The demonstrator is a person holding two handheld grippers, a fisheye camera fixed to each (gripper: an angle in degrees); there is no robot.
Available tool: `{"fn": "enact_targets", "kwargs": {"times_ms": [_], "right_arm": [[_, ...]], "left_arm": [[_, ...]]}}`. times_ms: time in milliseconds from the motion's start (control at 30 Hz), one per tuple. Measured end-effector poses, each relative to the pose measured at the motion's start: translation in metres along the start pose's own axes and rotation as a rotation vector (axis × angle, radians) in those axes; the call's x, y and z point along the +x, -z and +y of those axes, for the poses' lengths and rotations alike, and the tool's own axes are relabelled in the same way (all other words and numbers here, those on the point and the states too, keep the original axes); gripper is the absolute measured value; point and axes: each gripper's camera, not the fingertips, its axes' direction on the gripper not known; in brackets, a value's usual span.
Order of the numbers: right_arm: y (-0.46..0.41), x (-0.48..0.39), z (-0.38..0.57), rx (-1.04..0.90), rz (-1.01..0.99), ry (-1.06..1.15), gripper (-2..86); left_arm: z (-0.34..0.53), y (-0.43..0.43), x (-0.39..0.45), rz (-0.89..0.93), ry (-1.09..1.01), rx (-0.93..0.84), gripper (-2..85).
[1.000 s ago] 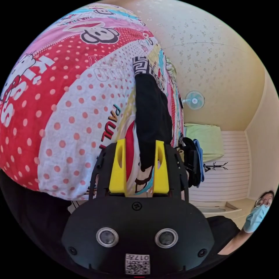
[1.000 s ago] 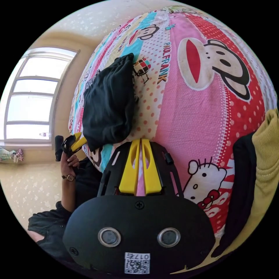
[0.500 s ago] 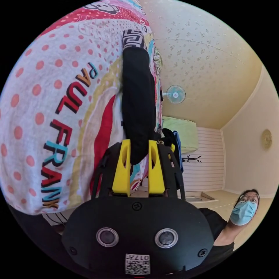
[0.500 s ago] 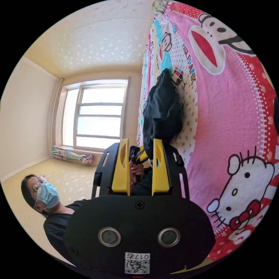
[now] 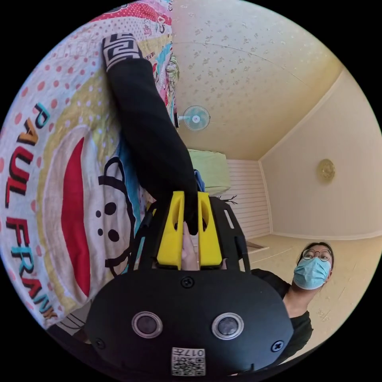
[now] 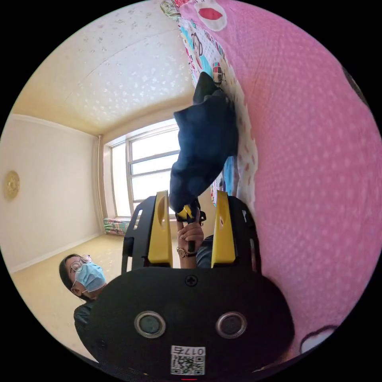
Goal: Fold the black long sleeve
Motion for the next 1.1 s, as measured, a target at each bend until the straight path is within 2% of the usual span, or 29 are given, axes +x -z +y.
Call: {"fn": "enact_targets", "kwargs": {"times_ms": [133,233,300,400,467,567,667,733,867,967,1100], "right_arm": [[-0.015,0.014,-0.003,0.103,0.036,-0.028,17.1],[-0.033,0.028,0.0,0.096,0.042,-0.043,13.5],[-0.047,0.026,0.007,0.076,0.07,0.011,8.4],[-0.076,-0.008,0.031,0.049,0.258,0.197,5.0],[-0.11,-0.037,0.051,0.016,0.486,0.316,3.3],[-0.163,-0.058,0.075,-0.041,0.668,0.425,2.1],[-0.215,-0.072,0.105,-0.057,0.808,0.539,1.5],[-0.242,-0.079,0.124,-0.038,0.85,0.607,1.3],[-0.3,-0.089,0.162,-0.014,0.92,0.736,1.1],[-0.335,-0.089,0.183,-0.002,0.944,0.799,1.1],[-0.371,-0.076,0.203,-0.046,0.944,0.826,1.1]], "left_arm": [[0.009,0.025,0.016,0.07,0.005,0.029,4.9],[0.012,0.045,0.035,0.081,-0.023,0.035,1.3],[0.012,0.056,0.045,0.082,-0.034,0.036,0.5],[0.014,0.076,0.056,0.126,-0.038,0.049,0.8],[0.019,0.09,0.063,0.117,-0.033,0.078,2.5],[0.025,0.113,0.075,0.118,-0.011,0.125,6.8],[0.031,0.129,0.079,0.23,0.026,0.151,9.0],[0.035,0.14,0.086,0.315,0.028,0.182,9.6],[0.041,0.158,0.096,0.339,0.042,0.261,11.2],[0.039,0.165,0.1,0.349,0.105,0.252,22.6],[0.035,0.17,0.116,0.536,0.046,0.25,24.9]]}}
